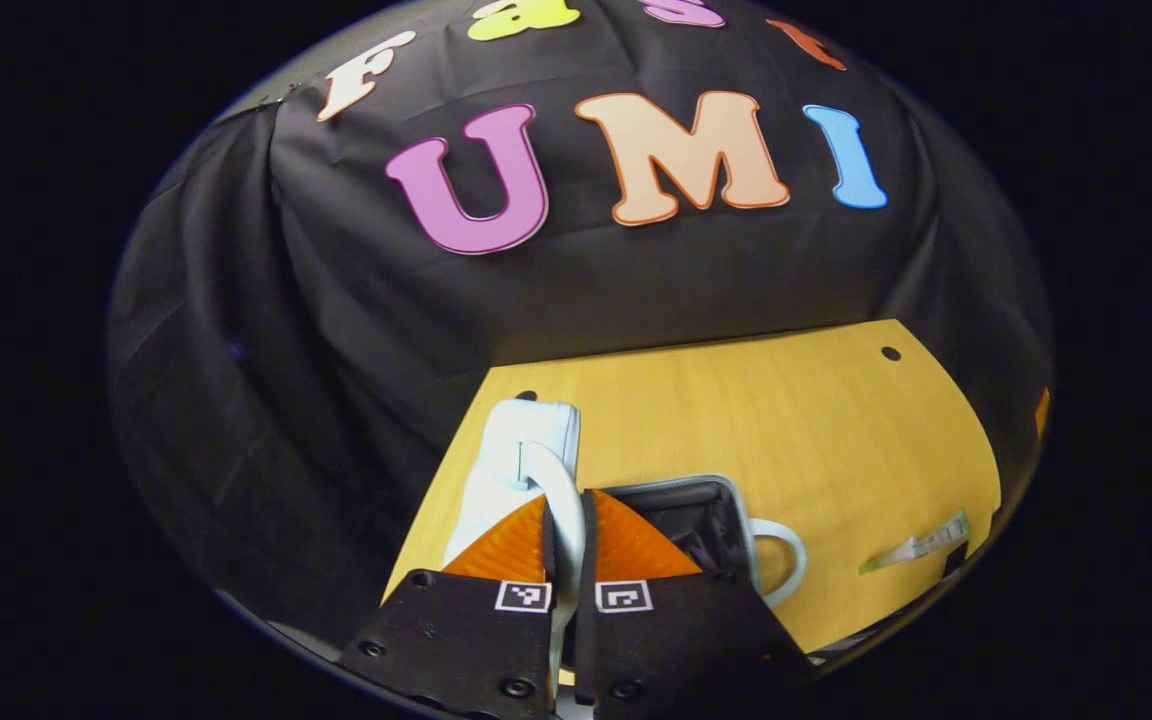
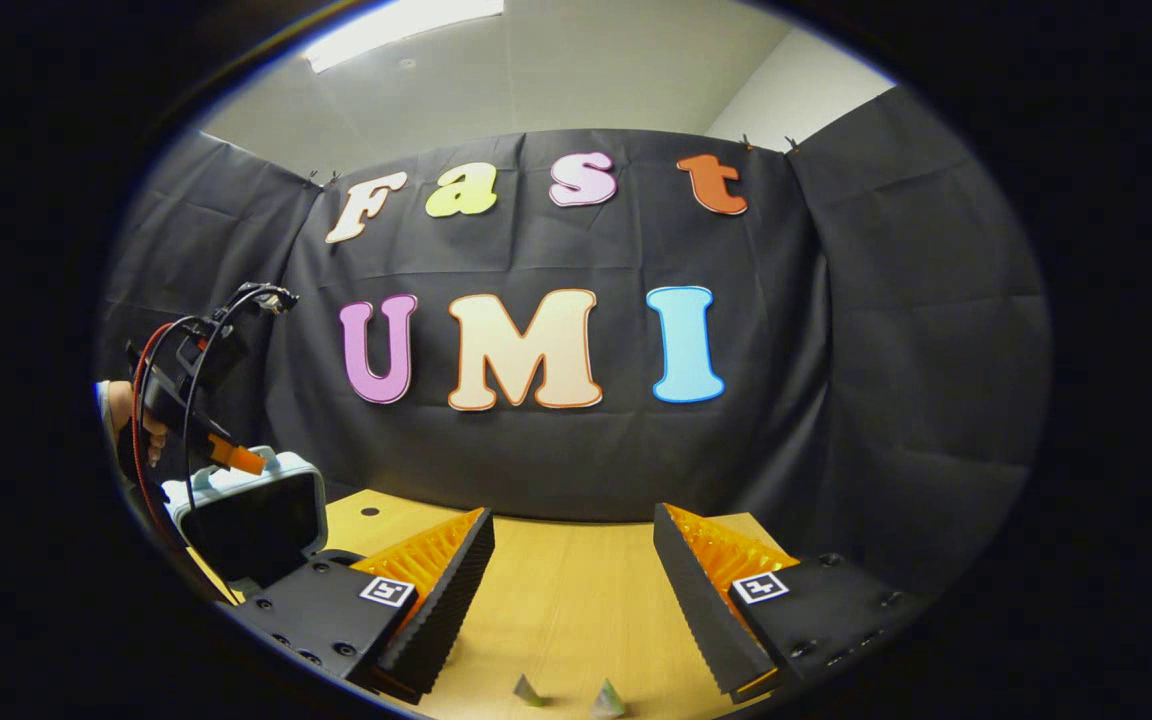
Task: First open the suitcase, pack the skin care products into it, and then close the suitcase.
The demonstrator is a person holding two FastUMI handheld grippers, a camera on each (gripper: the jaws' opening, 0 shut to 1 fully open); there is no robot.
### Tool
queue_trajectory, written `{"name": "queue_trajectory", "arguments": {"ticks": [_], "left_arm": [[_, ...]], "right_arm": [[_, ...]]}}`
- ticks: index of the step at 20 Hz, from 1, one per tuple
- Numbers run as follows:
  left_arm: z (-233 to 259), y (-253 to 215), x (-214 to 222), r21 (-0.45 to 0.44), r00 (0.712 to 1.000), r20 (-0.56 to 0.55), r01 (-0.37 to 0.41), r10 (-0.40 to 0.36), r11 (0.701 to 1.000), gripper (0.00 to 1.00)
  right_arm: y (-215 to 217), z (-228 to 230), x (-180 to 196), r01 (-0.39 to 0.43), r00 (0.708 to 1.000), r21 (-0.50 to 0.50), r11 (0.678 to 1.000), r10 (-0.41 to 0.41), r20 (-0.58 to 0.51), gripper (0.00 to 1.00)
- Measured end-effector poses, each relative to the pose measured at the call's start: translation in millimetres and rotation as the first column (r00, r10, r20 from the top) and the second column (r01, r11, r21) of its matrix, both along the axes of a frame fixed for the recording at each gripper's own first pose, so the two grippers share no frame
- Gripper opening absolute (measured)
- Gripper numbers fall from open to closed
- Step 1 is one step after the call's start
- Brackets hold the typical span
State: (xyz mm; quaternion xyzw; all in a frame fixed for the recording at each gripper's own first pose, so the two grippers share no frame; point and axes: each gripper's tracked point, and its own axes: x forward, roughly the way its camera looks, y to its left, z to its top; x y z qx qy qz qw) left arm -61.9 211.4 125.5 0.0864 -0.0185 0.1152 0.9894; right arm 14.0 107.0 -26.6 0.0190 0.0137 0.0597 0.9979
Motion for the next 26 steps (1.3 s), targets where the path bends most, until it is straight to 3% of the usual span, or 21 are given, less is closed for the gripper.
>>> {"name": "queue_trajectory", "arguments": {"ticks": [5, 14, 23, 26], "left_arm": [[12.9, 71.8, -7.9, 0.036, 0.988, 0.074, -0.140, 0.137, 0.989, 0.02], [2.8, 172.5, 9.4, -0.036, 0.974, 0.083, -0.206, 0.209, 0.978, 0.01], [-53.9, 261.1, 38.1, -0.160, 0.958, -0.012, -0.284, 0.286, 0.945, 0.01], [-72.8, 286.5, 34.3, -0.189, 0.937, -0.013, -0.344, 0.348, 0.920, 0.11]], "right_arm": [[34.5, -0.9, 4.2, -0.018, 1.000, -0.006, 1.000, 0.018, 0.006, 0.99], [83.3, -5.7, 13.8, 0.007, 1.000, -0.003, 1.000, -0.007, 0.018, 0.99], [89.9, -8.4, 7.1, 0.084, 0.996, -0.035, 0.996, -0.084, 0.010, 0.99], [94.0, -7.7, 5.6, 0.085, 0.996, -0.049, 0.995, -0.085, 0.016, 1.00]]}}
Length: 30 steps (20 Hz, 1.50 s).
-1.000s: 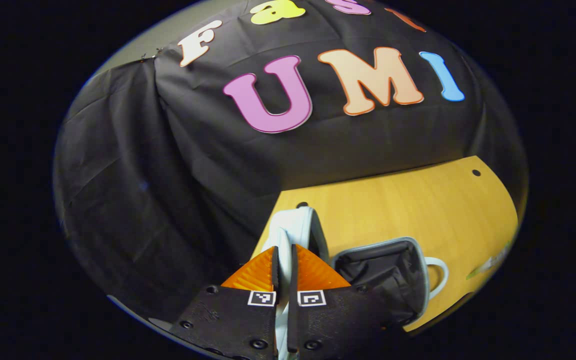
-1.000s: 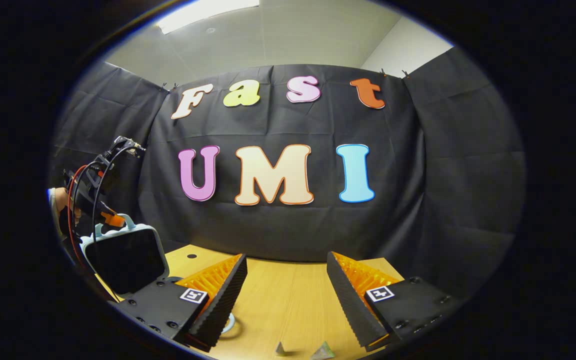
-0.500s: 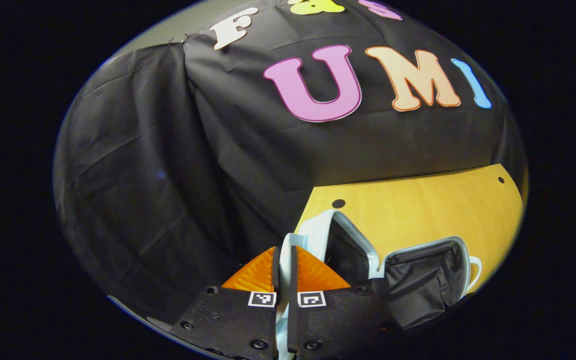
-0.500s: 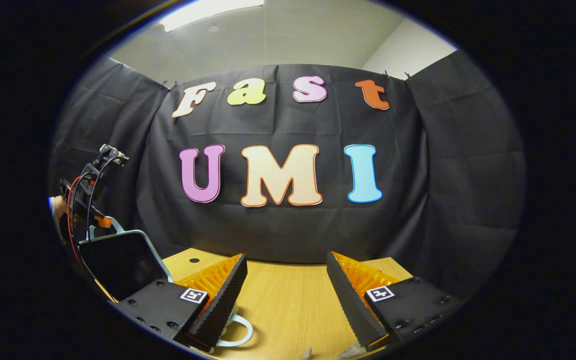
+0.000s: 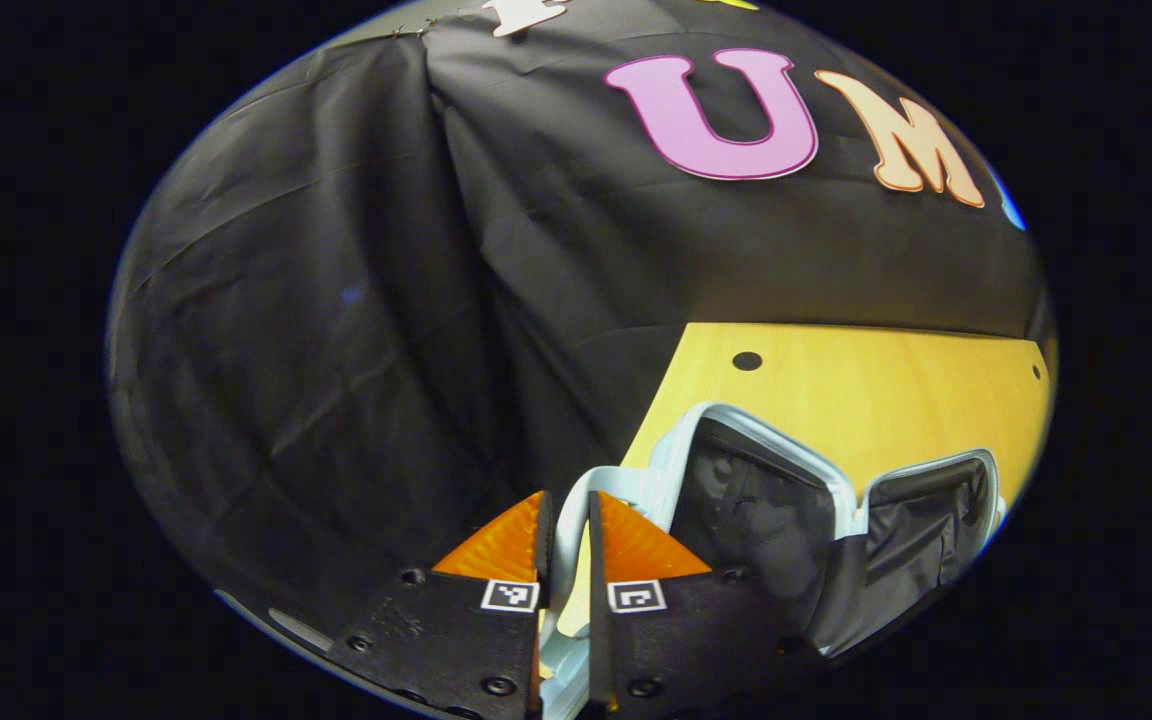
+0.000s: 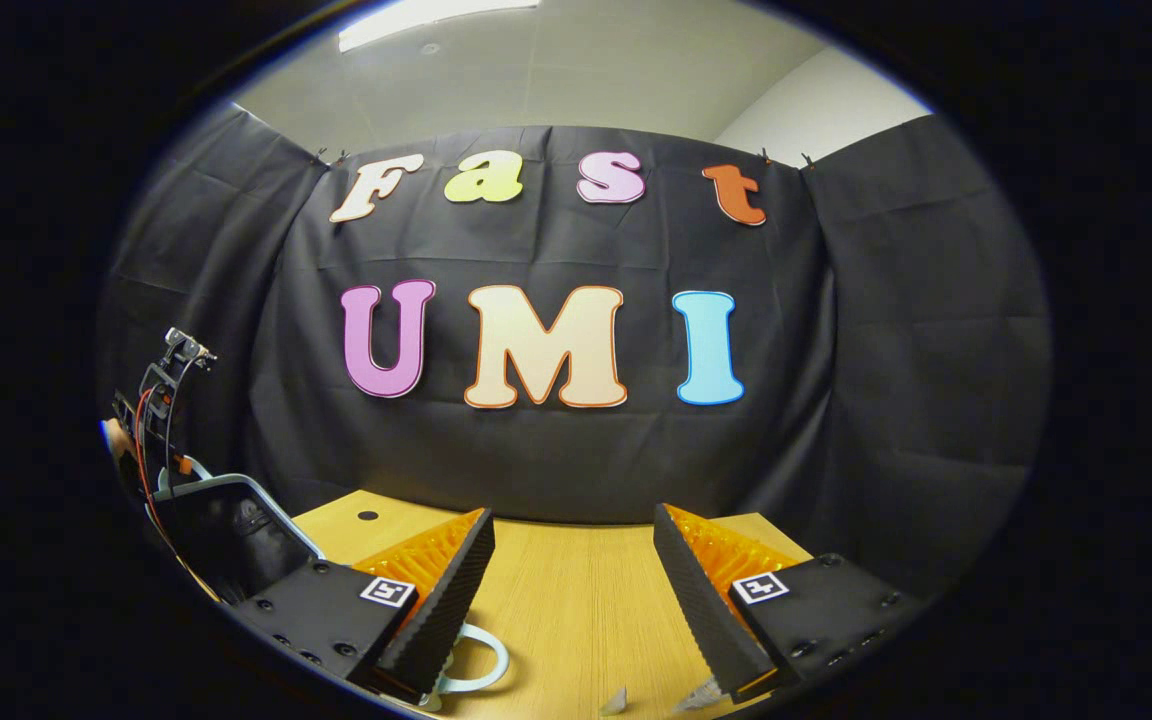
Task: First open the suitcase, pack the skin care products into it, and then close the suitcase.
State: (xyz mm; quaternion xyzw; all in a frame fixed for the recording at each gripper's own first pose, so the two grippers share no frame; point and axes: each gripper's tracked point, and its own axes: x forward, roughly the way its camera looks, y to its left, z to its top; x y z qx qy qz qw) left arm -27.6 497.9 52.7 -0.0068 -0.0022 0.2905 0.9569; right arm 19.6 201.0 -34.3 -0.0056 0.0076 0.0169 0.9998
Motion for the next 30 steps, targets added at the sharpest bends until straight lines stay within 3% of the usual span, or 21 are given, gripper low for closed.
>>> {"name": "queue_trajectory", "arguments": {"ticks": [1, 2, 4, 7, 9, 10, 11, 12, 20, 21, 26, 30], "left_arm": [[0.0, 7.5, -2.9, -0.001, 0.999, 0.022, -0.031, 0.031, 1.000, 0.19], [2.3, 4.8, -4.8, -0.014, 0.999, 0.047, -0.019, 0.019, 1.000, 0.21], [15.3, -12.8, -18.2, -0.009, 0.992, 0.122, 0.015, -0.014, 1.000, 0.39], [43.8, -49.5, -38.3, 0.071, 0.966, 0.255, 0.015, -0.033, 0.997, 0.92], [57.0, -87.7, -50.2, 0.120, 0.943, 0.321, 0.049, -0.085, 0.992, 0.87], [62.4, -105.6, -54.7, 0.139, 0.932, 0.348, 0.058, -0.104, 0.989, 0.88], [63.3, -124.6, -53.9, 0.144, 0.923, 0.364, 0.072, -0.120, 0.987, 1.00], [62.0, -146.8, -52.8, 0.148, 0.916, 0.372, 0.100, -0.149, 0.984, 0.95], [47.2, -304.0, -46.8, 0.202, 0.885, 0.335, 0.268, -0.323, 0.942, 0.95], [45.1, -321.5, -46.1, 0.209, 0.877, 0.328, 0.296, -0.352, 0.932, 0.95], [36.2, -412.9, -48.8, 0.261, 0.824, 0.312, 0.405, -0.474, 0.876, 0.95], [-3.6, -490.2, -38.8, 0.283, 0.790, 0.234, 0.503, -0.567, 0.817, 0.94]], "right_arm": [[2.2, 0.4, 0.1, -0.007, 1.000, -0.005, 1.000, 0.007, 0.000, 0.99], [4.1, 1.3, -0.6, -0.015, 1.000, -0.005, 1.000, 0.015, 0.005, 0.99], [5.0, 3.7, 0.7, -0.029, 0.999, -0.004, 1.000, 0.029, 0.017, 1.00], [-2.1, 18.7, 5.2, -0.040, 0.997, 0.009, 0.999, 0.039, 0.065, 1.00], [-8.1, 25.2, 9.1, -0.057, 0.995, 0.010, 0.998, 0.056, 0.080, 0.99], [-14.8, 30.2, 9.7, -0.064, 0.994, 0.010, 0.998, 0.063, 0.090, 0.99], [-21.9, 34.6, 9.7, -0.068, 0.993, 0.012, 0.998, 0.066, 0.096, 0.99], [-30.0, 35.8, 9.9, -0.072, 0.993, 0.014, 0.997, 0.070, 0.100, 0.99], [-87.1, 35.4, -4.4, -0.119, 0.989, 0.007, 0.993, 0.118, 0.092, 0.96], [-94.7, 34.7, -6.0, -0.121, 0.989, 0.009, 0.993, 0.119, 0.090, 1.00], [-123.1, 20.1, -17.6, -0.149, 0.986, 0.007, 0.989, 0.148, 0.076, 0.99], [-144.1, 7.6, -29.9, -0.164, 0.985, 0.002, 0.986, 0.164, 0.059, 1.00]]}}
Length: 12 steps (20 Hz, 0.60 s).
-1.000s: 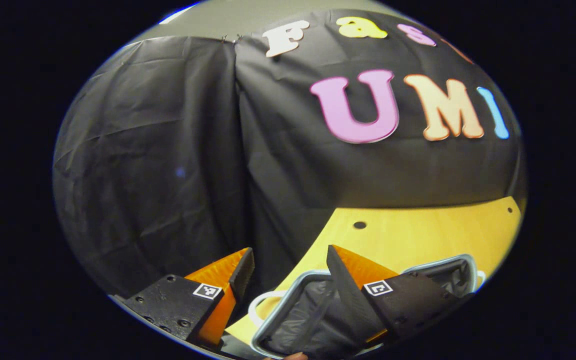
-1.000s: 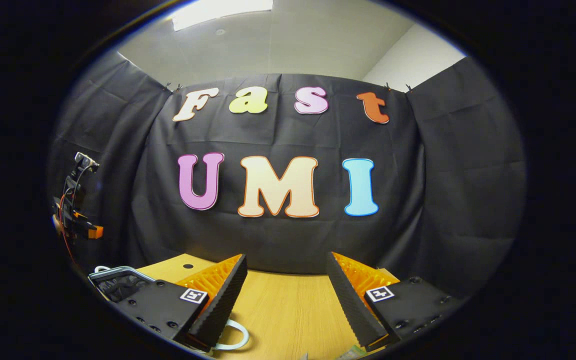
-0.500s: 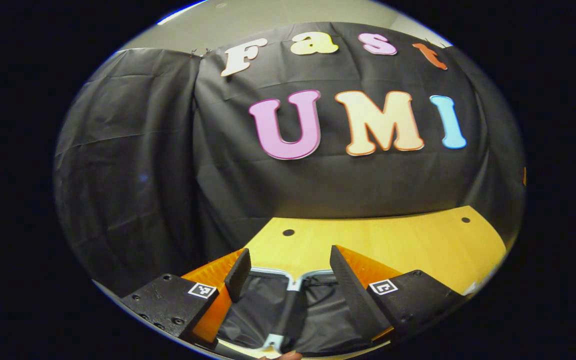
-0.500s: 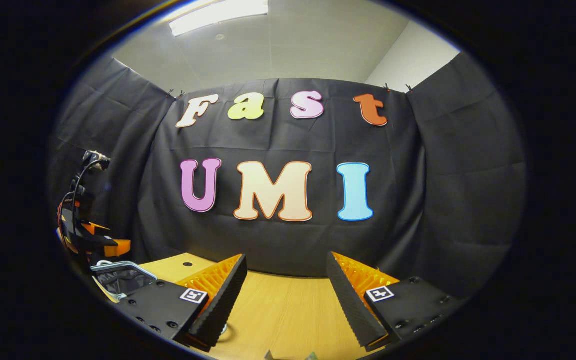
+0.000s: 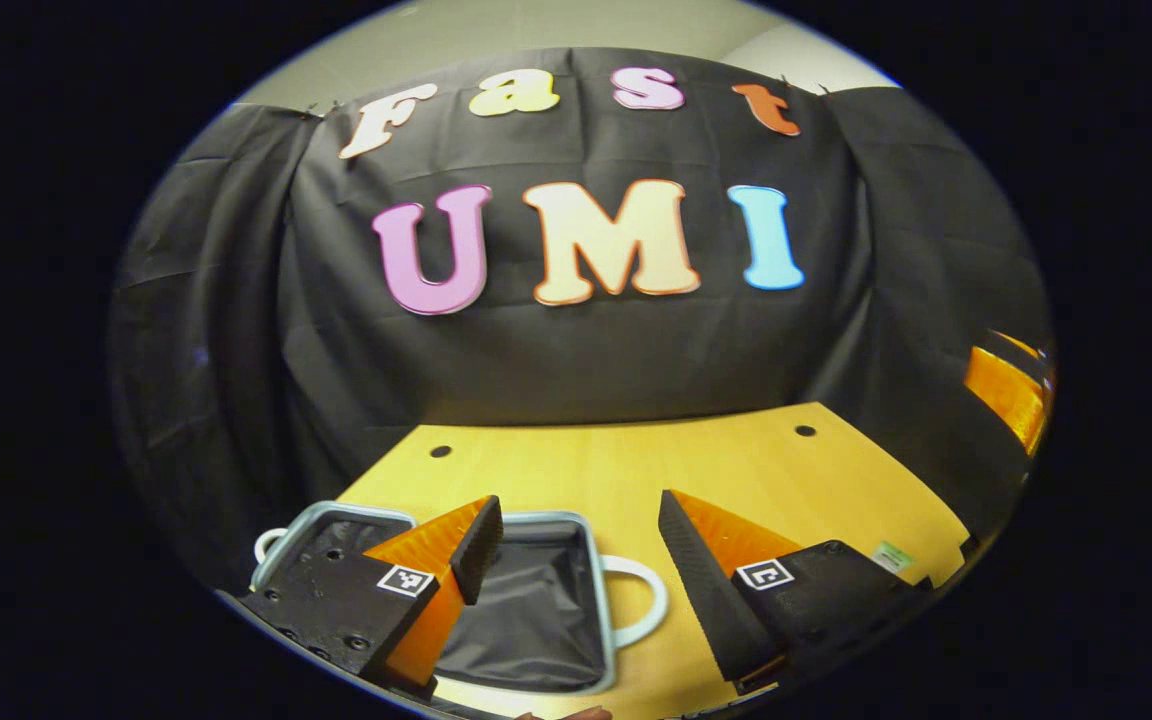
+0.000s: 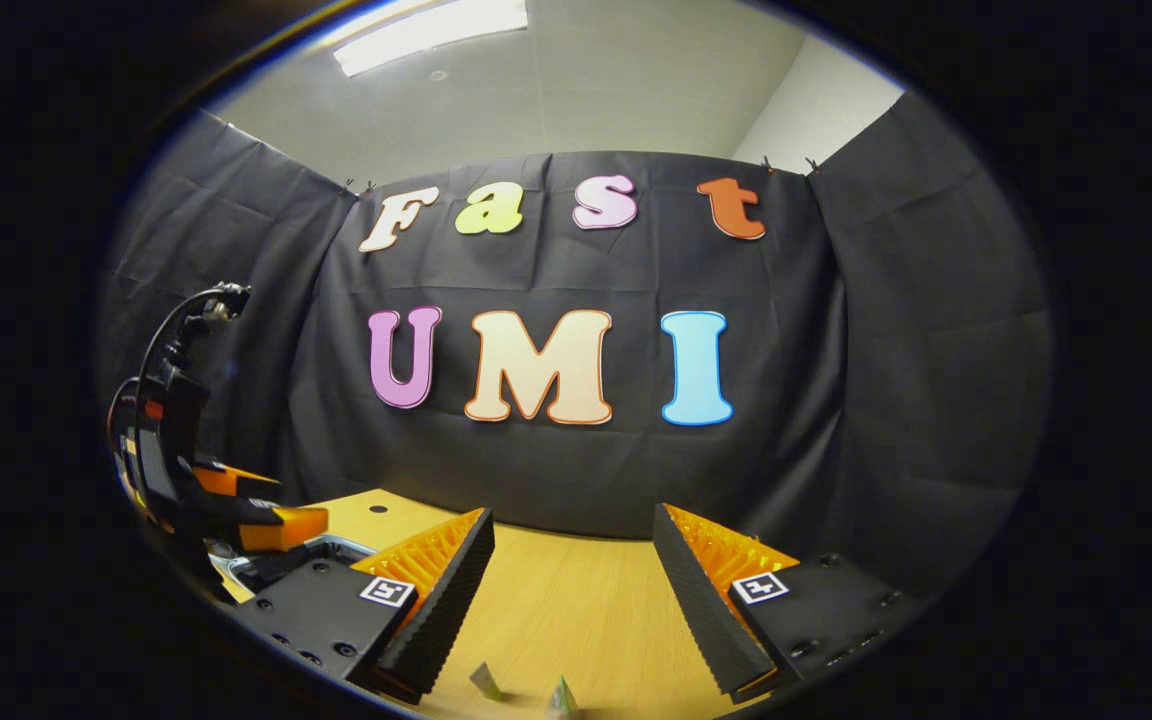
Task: First open the suitcase, pack the skin care products into it, and then close the suitcase.
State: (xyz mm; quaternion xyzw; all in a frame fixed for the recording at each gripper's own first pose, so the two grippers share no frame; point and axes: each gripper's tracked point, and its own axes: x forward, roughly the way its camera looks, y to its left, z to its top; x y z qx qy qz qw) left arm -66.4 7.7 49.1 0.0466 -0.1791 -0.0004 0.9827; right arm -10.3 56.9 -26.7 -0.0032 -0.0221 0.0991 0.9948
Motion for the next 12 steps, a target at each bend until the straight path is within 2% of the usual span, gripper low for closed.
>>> {"name": "queue_trajectory", "arguments": {"ticks": [5, 12], "left_arm": [[-46.6, -65.0, 17.5, 0.029, 0.991, -0.104, 0.093, -0.090, 0.995, 0.94], [-103.6, -133.5, 42.6, 0.041, 0.945, -0.230, 0.249, -0.234, 0.967, 0.90]], "right_arm": [[-26.0, -8.4, -8.1, 0.005, 1.000, -0.035, 0.999, -0.005, -0.010, 0.99], [-46.7, -24.7, -23.1, 0.016, 0.999, -0.076, 0.997, -0.018, -0.035, 0.99]]}}
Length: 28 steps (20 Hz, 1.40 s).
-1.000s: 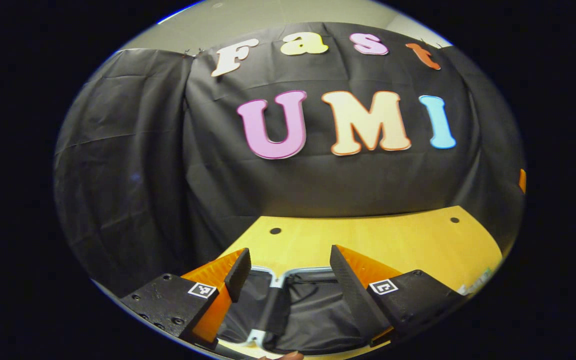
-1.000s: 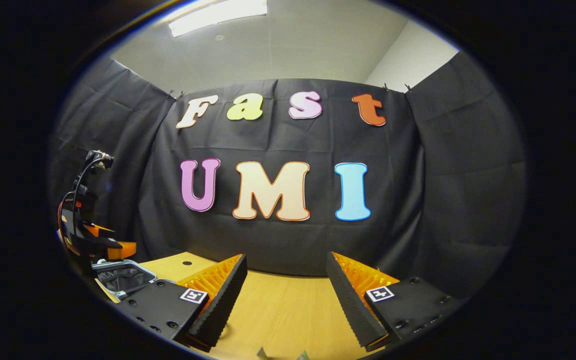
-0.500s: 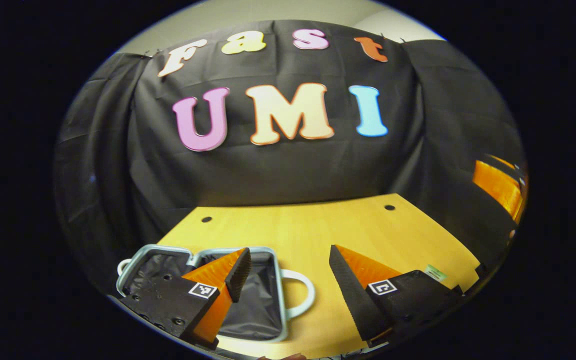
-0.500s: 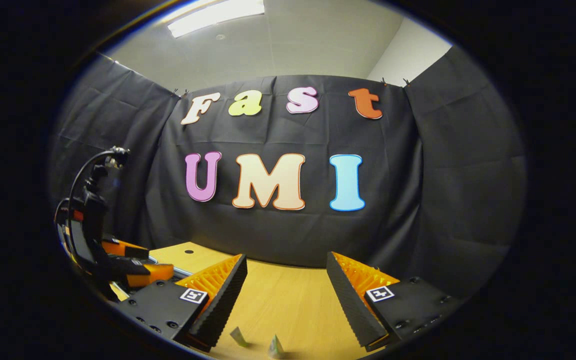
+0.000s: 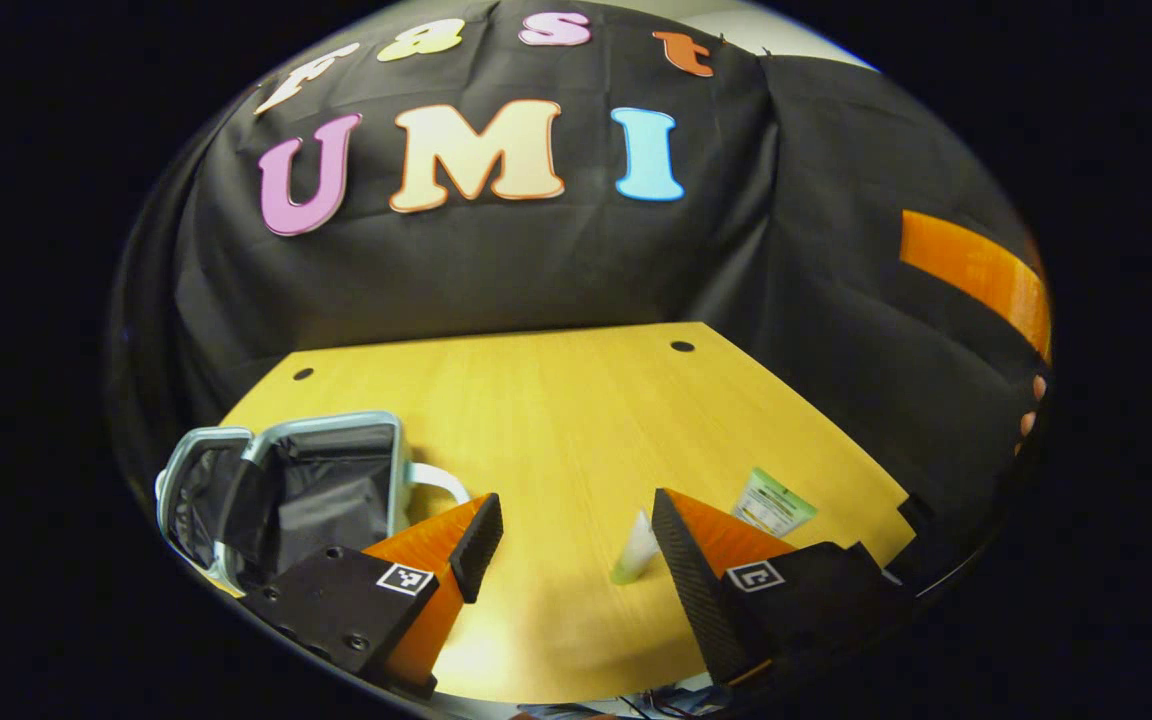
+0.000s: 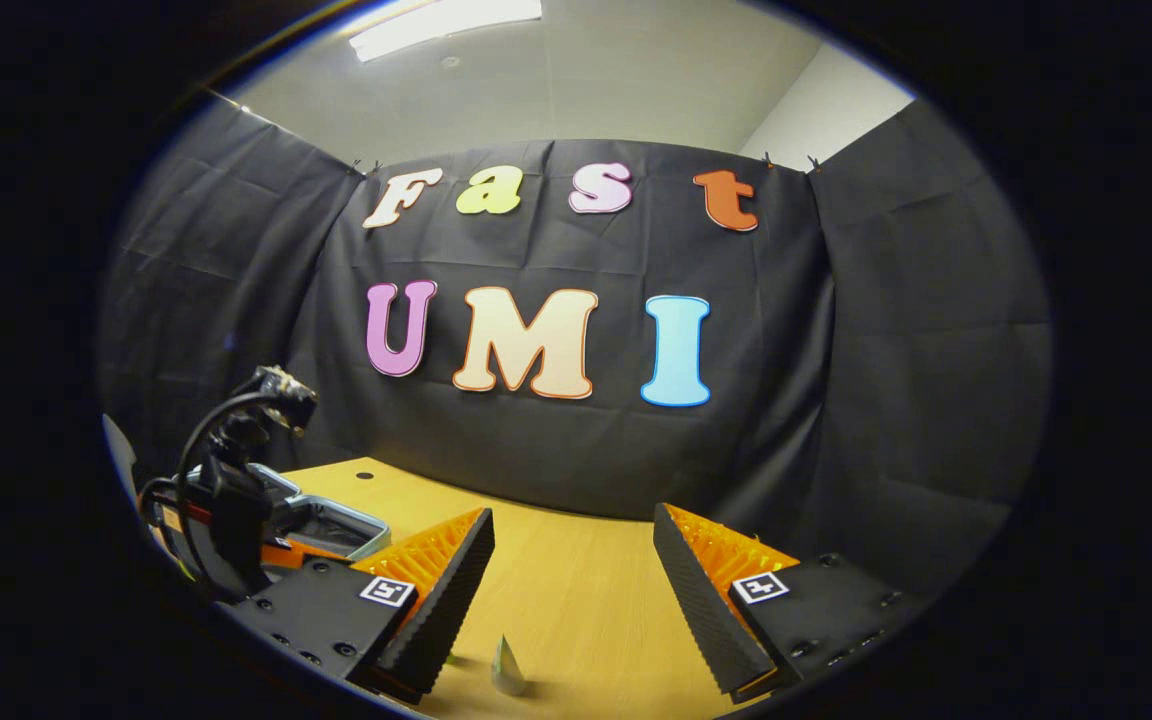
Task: First open the suitcase, pack the skin care products into it, and then close the suitcase.
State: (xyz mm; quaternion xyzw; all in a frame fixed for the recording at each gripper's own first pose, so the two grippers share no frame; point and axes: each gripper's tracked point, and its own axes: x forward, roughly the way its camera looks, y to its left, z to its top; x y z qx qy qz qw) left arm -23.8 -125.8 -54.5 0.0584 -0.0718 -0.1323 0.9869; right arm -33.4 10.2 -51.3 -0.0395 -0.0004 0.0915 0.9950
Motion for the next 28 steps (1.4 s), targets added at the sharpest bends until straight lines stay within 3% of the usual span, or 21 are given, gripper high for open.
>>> {"name": "queue_trajectory", "arguments": {"ticks": [3, 6, 8, 12, 14, 15, 16, 19, 23, 28], "left_arm": [[-20.1, -23.6, 11.8, 0.007, 0.997, -0.049, 0.063, -0.063, 0.998, 0.75], [-38.3, -51.6, 23.9, 0.007, 0.986, -0.094, 0.141, -0.139, 0.990, 0.65], [-46.7, -56.7, 39.8, 0.012, 0.986, -0.113, 0.127, -0.125, 0.992, 0.53], [-61.5, -58.3, 69.8, -0.009, 0.983, -0.162, 0.084, -0.084, 0.996, 0.54], [-66.6, -57.0, 80.2, -0.007, 0.981, -0.178, 0.072, -0.072, 0.997, 0.46], [-69.7, -57.5, 84.8, -0.016, 0.979, -0.190, 0.075, -0.077, 0.997, 0.28], [-66.7, -60.5, 85.0, -0.030, 0.978, -0.183, 0.093, -0.097, 0.995, 0.19], [-67.3, -49.8, 86.0, -0.050, 0.975, -0.206, 0.072, -0.081, 0.996, 0.10], [-49.6, -39.3, 70.6, -0.050, 0.978, -0.198, 0.064, -0.072, 0.997, 0.06], [-8.8, -20.8, 27.4, -0.042, 0.986, -0.152, 0.060, -0.065, 0.997, 0.07]], "right_arm": [[-10.2, -6.6, -6.5, 0.012, 1.000, -0.023, 1.000, -0.012, -0.008, 0.99], [-18.2, -22.8, -7.6, 0.017, 0.998, -0.039, 0.999, -0.019, -0.051, 0.99], [-19.9, -28.8, -10.0, 0.010, 0.998, -0.034, 0.999, -0.012, -0.069, 0.99], [-17.9, -45.1, -11.8, -0.022, 0.995, -0.043, 0.999, 0.017, -0.100, 0.99], [-18.0, -55.5, -12.6, -0.033, 0.992, -0.044, 0.998, 0.027, -0.122, 0.99], [-17.3, -59.1, -11.7, -0.041, 0.991, -0.044, 0.998, 0.035, -0.130, 0.99], [-16.6, -63.1, -11.5, -0.047, 0.990, -0.042, 0.998, 0.041, -0.136, 0.99], [-7.7, -78.5, -10.5, -0.086, 0.983, -0.025, 0.996, 0.081, -0.165, 0.99], [17.4, -120.7, -13.7, -0.158, 0.956, 0.007, 0.987, 0.155, -0.249, 0.99], [39.6, -190.9, -15.1, -0.199, 0.907, 0.014, 0.980, 0.189, -0.375, 0.99]]}}
